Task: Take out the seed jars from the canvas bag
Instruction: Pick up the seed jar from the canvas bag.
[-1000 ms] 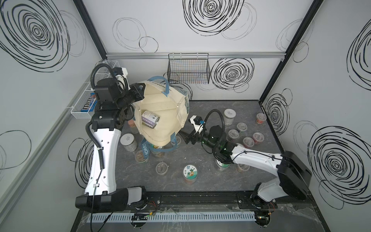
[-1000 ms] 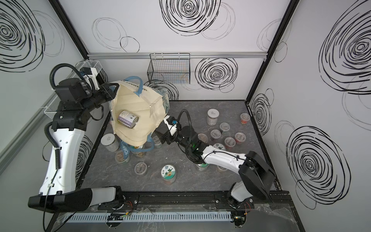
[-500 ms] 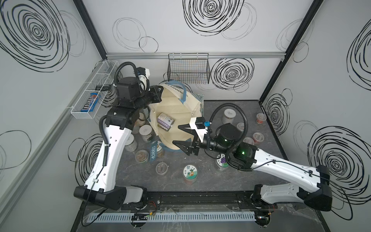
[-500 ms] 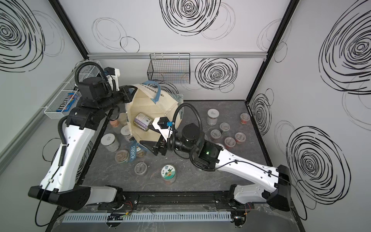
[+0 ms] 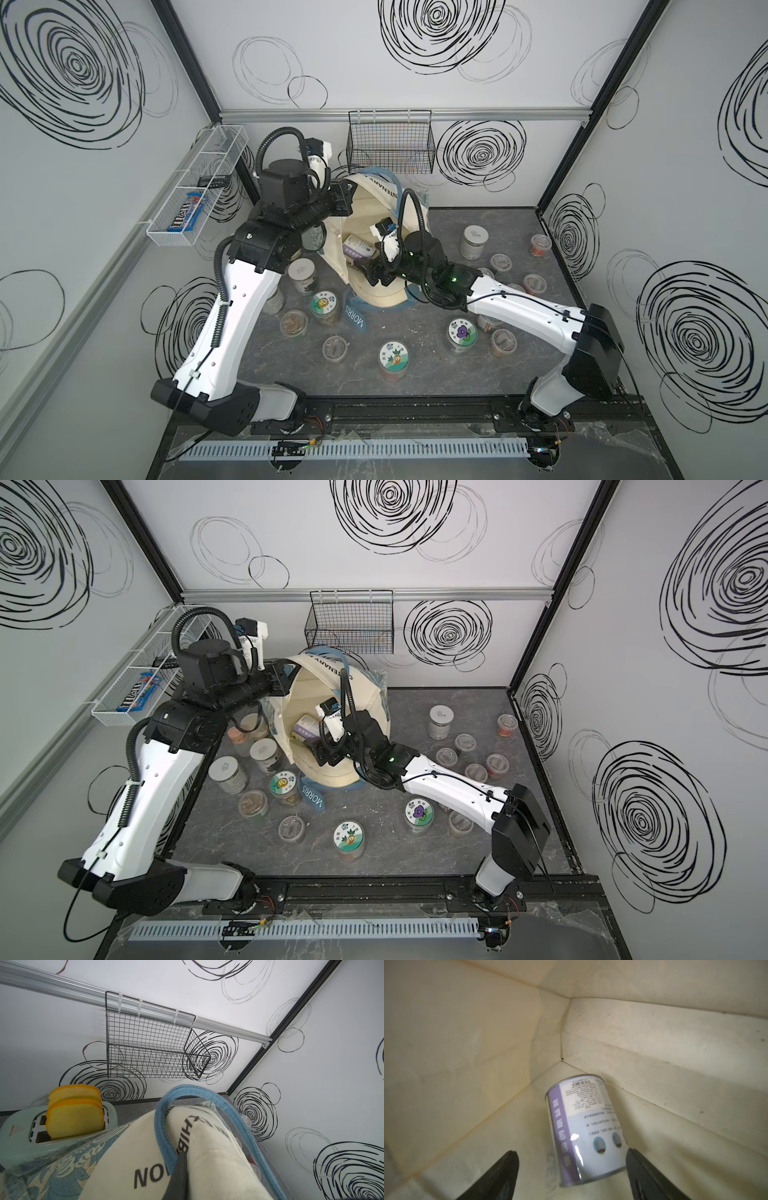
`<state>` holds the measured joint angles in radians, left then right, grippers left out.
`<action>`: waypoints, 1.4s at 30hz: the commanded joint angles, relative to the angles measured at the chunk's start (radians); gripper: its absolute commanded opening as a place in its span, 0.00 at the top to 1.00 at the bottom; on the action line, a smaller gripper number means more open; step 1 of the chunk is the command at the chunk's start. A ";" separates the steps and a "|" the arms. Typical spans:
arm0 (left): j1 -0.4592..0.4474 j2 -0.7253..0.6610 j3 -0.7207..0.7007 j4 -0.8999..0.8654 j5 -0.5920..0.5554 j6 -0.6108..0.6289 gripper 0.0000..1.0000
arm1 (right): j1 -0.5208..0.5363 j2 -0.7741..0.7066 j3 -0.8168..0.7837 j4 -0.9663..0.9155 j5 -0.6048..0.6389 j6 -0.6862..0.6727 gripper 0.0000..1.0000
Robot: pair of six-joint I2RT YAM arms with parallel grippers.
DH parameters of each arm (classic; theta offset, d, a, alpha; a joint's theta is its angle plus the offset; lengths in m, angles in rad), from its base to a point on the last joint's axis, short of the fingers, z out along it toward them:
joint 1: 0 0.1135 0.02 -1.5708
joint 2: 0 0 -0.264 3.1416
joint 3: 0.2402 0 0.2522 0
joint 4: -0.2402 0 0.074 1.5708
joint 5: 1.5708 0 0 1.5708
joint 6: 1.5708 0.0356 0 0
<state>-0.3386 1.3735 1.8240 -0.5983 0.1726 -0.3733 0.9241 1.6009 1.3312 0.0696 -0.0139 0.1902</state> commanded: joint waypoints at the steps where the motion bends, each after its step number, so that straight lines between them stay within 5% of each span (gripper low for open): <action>1: -0.029 -0.006 0.056 0.081 0.007 0.001 1.00 | -0.022 0.000 -0.041 0.091 0.036 0.014 0.11; 8: -0.074 0.015 0.089 0.071 -0.001 0.008 1.00 | -0.046 0.022 -0.153 0.325 -0.118 0.088 0.02; 25: -0.109 0.023 0.123 0.064 0.016 0.015 1.00 | -0.077 0.098 -0.211 0.347 -0.101 -0.056 0.02; 30: -0.112 0.024 0.121 0.065 0.008 0.017 1.00 | -0.085 0.126 -0.165 0.333 -0.145 -0.054 0.09; 35: -0.111 0.022 0.106 0.063 -0.043 0.042 1.00 | -0.085 0.082 -0.156 0.291 -0.185 -0.024 0.28; 42: -0.093 0.024 0.110 0.061 -0.129 0.088 1.00 | -0.084 -0.058 -0.176 0.168 -0.187 0.034 0.29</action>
<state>-0.4316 1.4193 1.8946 -0.6411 0.0650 -0.3084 0.8463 1.6352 1.1465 0.2993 -0.1856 0.1844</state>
